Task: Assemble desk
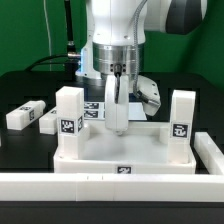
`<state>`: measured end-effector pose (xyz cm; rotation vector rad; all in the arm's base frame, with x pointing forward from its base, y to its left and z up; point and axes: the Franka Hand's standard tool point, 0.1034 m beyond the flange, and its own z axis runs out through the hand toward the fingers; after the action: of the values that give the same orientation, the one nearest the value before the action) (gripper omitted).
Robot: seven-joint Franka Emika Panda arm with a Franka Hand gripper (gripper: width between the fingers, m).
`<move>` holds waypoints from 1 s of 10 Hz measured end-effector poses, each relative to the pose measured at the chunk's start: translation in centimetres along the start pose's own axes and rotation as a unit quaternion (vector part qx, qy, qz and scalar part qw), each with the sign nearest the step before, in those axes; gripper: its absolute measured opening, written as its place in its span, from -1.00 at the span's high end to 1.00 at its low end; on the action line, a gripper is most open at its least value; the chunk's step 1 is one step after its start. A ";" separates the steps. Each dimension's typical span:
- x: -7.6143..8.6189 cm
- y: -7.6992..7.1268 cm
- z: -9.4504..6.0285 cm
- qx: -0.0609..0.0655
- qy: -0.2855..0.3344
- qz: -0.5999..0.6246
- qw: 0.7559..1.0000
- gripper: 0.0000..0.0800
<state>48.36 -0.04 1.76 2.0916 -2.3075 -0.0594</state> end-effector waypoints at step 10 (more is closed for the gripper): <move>3.5 -0.7 -0.5 -0.004 0.014 -0.326 0.945 0.84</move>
Offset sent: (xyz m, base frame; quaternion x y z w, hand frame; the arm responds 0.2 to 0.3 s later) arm 0.0000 0.0000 0.0000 0.0000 0.0000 -0.2571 0.9664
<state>48.70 -3.59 2.23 2.7197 -1.4924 -0.0484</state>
